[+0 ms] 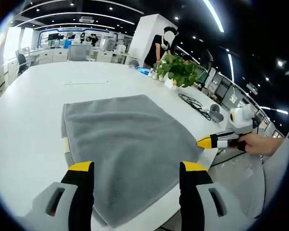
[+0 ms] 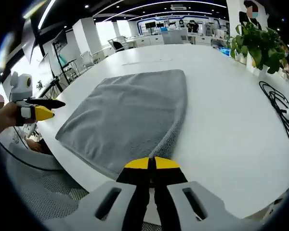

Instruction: Fold the towel on the table until its edges align and the towel forms a compact rectangular stack.

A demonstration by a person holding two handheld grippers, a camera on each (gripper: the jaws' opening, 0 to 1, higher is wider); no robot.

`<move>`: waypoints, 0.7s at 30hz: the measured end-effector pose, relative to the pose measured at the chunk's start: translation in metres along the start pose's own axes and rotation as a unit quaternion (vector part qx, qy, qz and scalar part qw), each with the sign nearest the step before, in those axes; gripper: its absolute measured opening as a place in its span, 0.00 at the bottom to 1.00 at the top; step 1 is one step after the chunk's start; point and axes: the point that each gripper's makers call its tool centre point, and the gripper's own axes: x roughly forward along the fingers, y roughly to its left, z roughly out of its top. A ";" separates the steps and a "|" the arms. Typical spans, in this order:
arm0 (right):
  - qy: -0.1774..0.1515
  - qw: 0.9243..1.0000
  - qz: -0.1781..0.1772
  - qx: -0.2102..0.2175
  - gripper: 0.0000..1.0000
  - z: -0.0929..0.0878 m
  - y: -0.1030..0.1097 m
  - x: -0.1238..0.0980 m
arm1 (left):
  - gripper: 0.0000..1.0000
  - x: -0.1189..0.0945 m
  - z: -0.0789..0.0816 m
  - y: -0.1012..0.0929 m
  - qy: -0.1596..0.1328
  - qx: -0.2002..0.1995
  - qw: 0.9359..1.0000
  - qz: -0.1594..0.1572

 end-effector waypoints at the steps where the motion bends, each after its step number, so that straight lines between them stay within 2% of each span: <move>1: -0.001 1.000 0.002 -0.004 0.00 0.001 0.002 0.000 | 0.71 0.001 0.003 -0.001 -0.006 0.000 1.000 0.001; 3: -0.007 1.000 0.016 -0.020 0.00 0.011 0.017 0.003 | 0.71 0.002 0.015 -0.004 -0.034 -0.013 0.999 -0.006; 4: -0.009 0.999 0.021 -0.027 0.00 0.014 0.024 0.002 | 0.71 0.003 0.017 -0.005 -0.037 -0.016 0.999 -0.007; 11: -0.023 0.997 0.052 -0.048 0.00 0.031 0.060 0.010 | 0.69 0.016 0.028 -0.006 -0.029 -0.010 0.999 -0.015; 16: -0.025 0.996 0.065 -0.064 0.00 0.038 0.073 0.012 | 0.68 0.036 0.052 -0.019 -0.035 0.009 0.999 -0.037; 21: -0.025 0.994 0.070 -0.080 0.00 0.040 0.079 0.013 | 0.68 0.066 0.071 -0.032 -0.024 0.054 0.996 -0.067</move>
